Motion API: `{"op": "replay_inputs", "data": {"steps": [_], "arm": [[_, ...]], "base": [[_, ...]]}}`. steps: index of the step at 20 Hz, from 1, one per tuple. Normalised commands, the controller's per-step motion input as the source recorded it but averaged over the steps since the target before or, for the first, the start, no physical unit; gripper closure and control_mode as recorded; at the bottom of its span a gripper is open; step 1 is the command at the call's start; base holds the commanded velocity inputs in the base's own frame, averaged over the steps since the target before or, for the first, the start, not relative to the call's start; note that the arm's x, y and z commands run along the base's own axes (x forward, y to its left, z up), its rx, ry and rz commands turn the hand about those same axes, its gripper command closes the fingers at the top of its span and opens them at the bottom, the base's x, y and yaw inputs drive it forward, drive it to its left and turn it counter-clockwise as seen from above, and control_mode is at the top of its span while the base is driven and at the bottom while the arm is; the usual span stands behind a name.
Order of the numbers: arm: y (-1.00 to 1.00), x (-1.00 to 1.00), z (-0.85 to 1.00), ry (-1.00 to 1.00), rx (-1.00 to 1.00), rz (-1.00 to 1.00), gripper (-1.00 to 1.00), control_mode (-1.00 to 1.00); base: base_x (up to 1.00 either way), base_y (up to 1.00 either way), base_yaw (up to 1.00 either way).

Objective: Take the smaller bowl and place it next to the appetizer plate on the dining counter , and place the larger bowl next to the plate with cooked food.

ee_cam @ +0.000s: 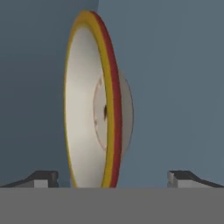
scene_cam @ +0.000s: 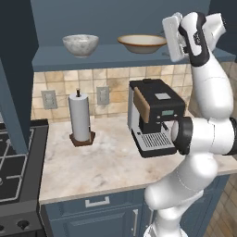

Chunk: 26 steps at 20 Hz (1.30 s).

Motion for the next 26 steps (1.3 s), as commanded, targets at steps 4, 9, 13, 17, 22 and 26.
{"op": "replay_inputs", "data": {"steps": [4,9,13,17,22,26], "arm": [[0.13,0.54,-0.08,0.0,-0.04,0.0,-1.0,-1.0],[0.01,0.51,-0.06,0.0,-0.02,0.0,-1.0,-1.0],[0.0,0.42,-0.08,0.0,0.0,0.0,-1.0,-1.0],[0.0,0.23,0.0,-0.1,0.0,0.0,-1.0,-1.0],[0.02,0.23,0.0,-0.07,0.0,0.0,-1.0,-1.0],[0.25,0.27,-0.06,0.0,0.0,0.0,-1.0,-1.0]], "base": [[0.0,0.0,0.0],[0.0,0.0,0.0],[0.0,0.0,0.0],[0.0,0.0,0.0],[0.0,0.0,0.0],[0.0,0.0,0.0]]}}
